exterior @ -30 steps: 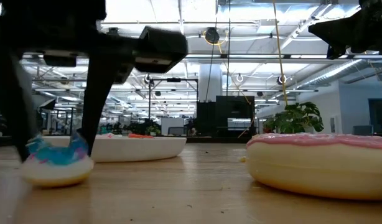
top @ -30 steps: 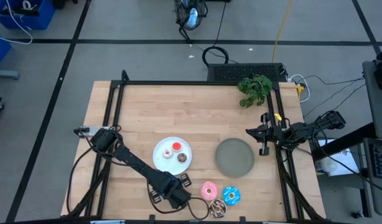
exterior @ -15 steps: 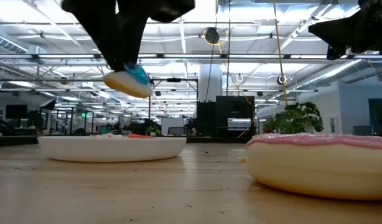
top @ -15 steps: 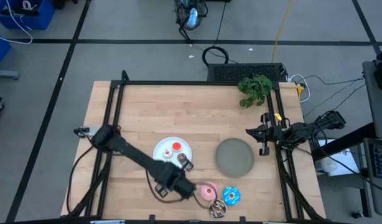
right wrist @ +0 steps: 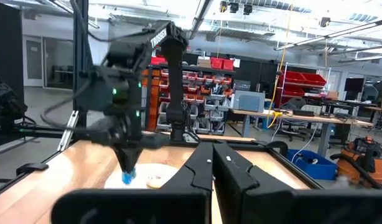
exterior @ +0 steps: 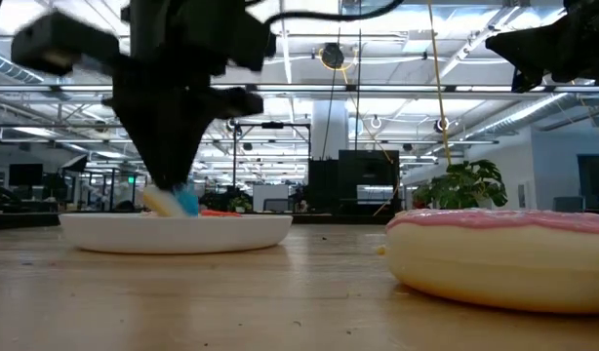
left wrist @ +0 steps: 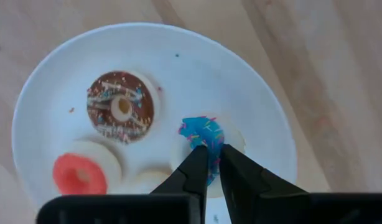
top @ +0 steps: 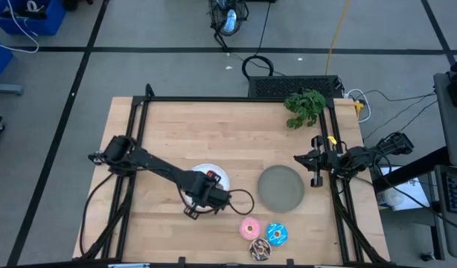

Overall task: Pick & Place donuts
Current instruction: Put the small blue doughnut on the white plate

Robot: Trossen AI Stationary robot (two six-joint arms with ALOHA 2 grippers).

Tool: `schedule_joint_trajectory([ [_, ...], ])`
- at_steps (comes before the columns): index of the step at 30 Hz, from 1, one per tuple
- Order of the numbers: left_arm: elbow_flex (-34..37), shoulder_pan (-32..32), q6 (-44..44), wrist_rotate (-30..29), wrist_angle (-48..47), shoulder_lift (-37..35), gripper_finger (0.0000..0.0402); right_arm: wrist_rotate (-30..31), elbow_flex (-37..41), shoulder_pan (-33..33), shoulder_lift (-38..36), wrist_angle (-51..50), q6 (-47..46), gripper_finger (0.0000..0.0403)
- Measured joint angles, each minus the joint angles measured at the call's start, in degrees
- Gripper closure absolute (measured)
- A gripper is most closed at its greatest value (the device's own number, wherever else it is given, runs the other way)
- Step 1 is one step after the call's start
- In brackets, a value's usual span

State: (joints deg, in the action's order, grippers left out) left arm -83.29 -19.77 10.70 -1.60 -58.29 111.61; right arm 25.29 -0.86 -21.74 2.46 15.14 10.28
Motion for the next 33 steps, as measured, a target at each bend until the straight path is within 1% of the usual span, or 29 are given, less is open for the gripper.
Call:
schedule_joint_trajectory([
  [4,2.2,-0.1,-1.1,-3.0,2.6,-0.1,0.0356,0.0,0.0,0.0,0.0,0.4,0.0,0.0403],
  [6,3.0,-0.1,-1.7,-2.8,3.2,-0.1,0.0345,0.0,0.0,0.0,0.0,0.5,0.0,0.0403],
  [8,3.6,-0.1,-2.0,-1.4,3.2,0.0,0.0327,0.0,0.0,0.0,0.0,0.5,0.0,0.0403],
  [10,4.0,-0.1,-3.4,0.0,3.2,0.0,0.0303,0.0,0.0,0.0,0.0,0.5,0.0,0.0403],
  [14,4.0,-0.2,-7.5,0.1,3.1,0.0,0.024,0.0,0.0,0.0,0.0,0.5,0.0,0.0403],
  [18,3.6,-0.1,-8.3,0.0,1.3,0.0,0.0181,0.0,0.0,0.0,0.0,0.4,0.0,0.0403],
  [22,2.5,-0.1,-8.9,-2.0,0.0,0.0,0.0135,0.0,0.0,0.0,0.0,0.4,0.0,0.0403],
  [25,-0.1,-0.1,-7.9,-2.2,-2.0,0.0,0.0108,0.0,0.0,0.0,0.0,0.4,0.0,0.0403],
  [27,-2.4,-0.2,-7.8,-2.0,-2.3,0.0,0.0097,0.0,0.0,0.0,0.0,0.4,0.0,0.0403],
  [30,-6.2,-0.6,-8.3,-2.0,-2.9,0.0,0.0091,0.0,0.0,0.0,0.0,0.4,0.3,0.0403],
  [32,-7.4,-1.1,-9.1,-2.4,-2.4,-0.1,0.0101,0.0,0.0,0.0,0.0,0.4,0.5,0.0403],
  [33,-7.3,-1.4,-9.6,-2.9,-2.2,-0.1,0.0114,0.0,0.0,0.0,0.0,0.4,0.5,0.0403],
])
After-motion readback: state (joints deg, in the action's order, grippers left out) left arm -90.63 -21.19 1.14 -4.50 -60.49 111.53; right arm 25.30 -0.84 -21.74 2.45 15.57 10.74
